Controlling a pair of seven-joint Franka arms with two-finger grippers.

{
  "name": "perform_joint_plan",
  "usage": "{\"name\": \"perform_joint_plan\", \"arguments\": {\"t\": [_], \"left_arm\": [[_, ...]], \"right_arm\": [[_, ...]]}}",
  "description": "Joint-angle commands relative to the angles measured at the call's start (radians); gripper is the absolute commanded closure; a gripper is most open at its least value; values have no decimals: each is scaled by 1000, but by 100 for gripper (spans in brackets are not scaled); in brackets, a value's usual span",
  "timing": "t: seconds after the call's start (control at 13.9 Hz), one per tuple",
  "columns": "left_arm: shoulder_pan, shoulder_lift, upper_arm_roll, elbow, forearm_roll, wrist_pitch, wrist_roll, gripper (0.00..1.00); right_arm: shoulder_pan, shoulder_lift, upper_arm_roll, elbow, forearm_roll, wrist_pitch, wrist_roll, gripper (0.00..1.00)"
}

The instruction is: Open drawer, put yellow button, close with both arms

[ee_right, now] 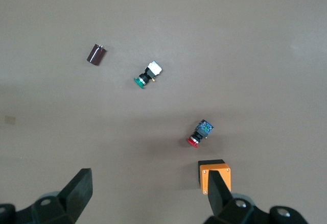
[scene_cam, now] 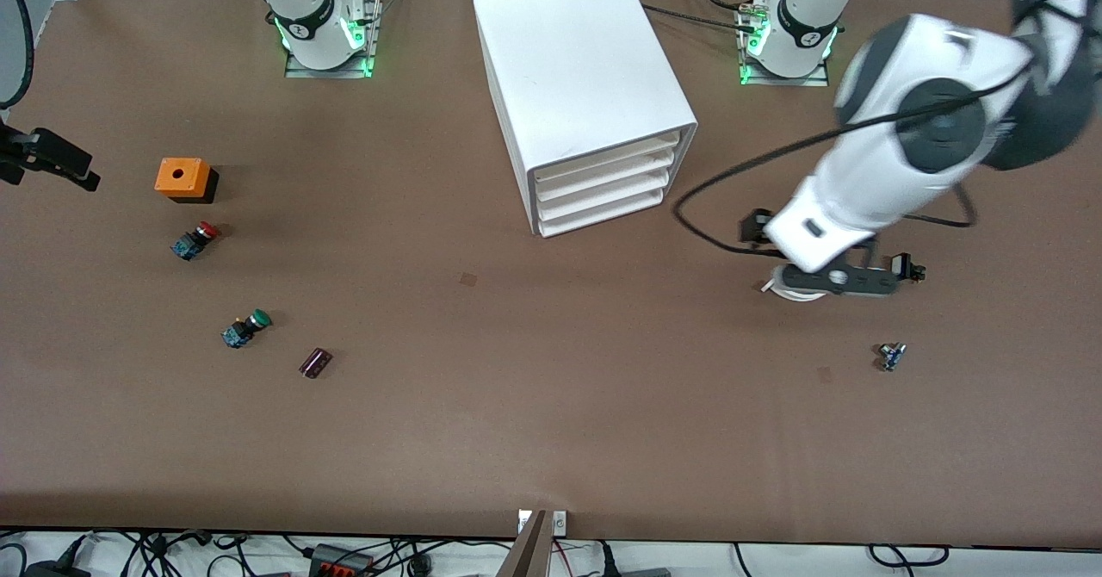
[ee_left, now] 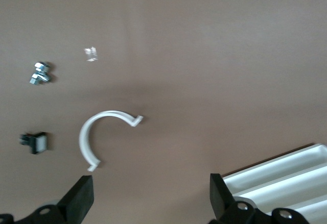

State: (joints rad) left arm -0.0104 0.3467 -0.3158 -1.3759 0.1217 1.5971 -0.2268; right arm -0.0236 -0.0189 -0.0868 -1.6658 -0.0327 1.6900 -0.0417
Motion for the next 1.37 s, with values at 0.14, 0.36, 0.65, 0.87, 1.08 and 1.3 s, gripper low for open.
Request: {"name": "perform_joint_plan", "arguments": {"t": [0.14,0.36,0.65,0.87,1.08,1.3], "left_arm": [[89,-122,94,-49,-68,-23,219,0],[23,-260,231,-249,-70,148,320,0],[23,-390,261,-410,-151,233,308,0],[24,-391,264,-364,-148,137,296,0],[30,-390,265,-313,-139,2,297,0],[29,-385,264,-305,-137,7,303,0]], "right_arm": [[-4,-39,12,-23,-16,-46,-18,0],[-4,-42,12,-26,-16,-53,0,0],[-4,-47,12,-35,-6,-38,2,0],[-4,-49,12,-35,-7,-27,-1,0],[-6,-47,12,-34,-9,-29,-10,0],[-6,-46,12,-34,-15,-33,-17,0]]}}
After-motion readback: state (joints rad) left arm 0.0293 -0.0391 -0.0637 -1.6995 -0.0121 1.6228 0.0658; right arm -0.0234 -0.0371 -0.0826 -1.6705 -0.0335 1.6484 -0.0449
